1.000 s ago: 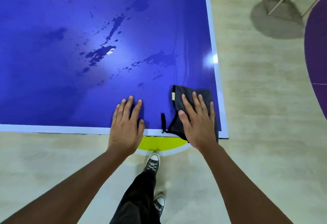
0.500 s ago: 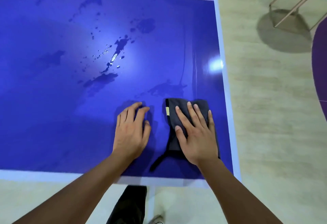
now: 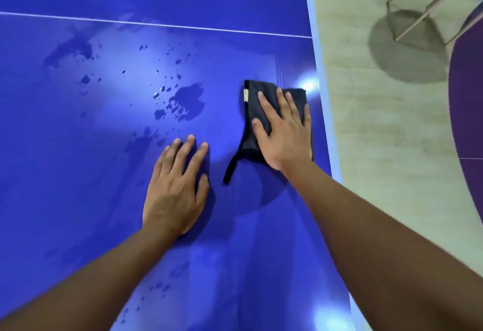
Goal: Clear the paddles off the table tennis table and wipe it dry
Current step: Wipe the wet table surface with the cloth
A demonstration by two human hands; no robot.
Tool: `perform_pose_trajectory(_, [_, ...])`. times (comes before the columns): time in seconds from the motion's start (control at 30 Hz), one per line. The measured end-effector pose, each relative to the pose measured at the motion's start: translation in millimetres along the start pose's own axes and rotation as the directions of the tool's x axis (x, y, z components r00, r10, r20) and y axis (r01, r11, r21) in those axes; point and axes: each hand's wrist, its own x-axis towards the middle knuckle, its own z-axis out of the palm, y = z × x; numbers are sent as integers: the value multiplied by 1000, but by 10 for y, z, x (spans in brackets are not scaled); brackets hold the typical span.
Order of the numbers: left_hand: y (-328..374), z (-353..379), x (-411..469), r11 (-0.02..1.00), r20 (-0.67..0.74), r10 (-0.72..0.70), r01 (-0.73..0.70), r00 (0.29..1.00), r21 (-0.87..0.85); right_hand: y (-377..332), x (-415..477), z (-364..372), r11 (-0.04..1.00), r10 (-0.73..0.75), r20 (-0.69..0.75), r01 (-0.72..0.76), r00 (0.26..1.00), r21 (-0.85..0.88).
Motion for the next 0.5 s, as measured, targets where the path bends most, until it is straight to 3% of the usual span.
perform_pose_trajectory(0.27, [29,1,71,1000,-18,4,-4,1000,15,33,1670,-183,999,33,13,-33,999,11])
perform_pose_trajectory(0.5, [-6,1,69,1000,-12,5,-5,1000,16,-8,2052,-203,1000,16,19,-16,1000,-1])
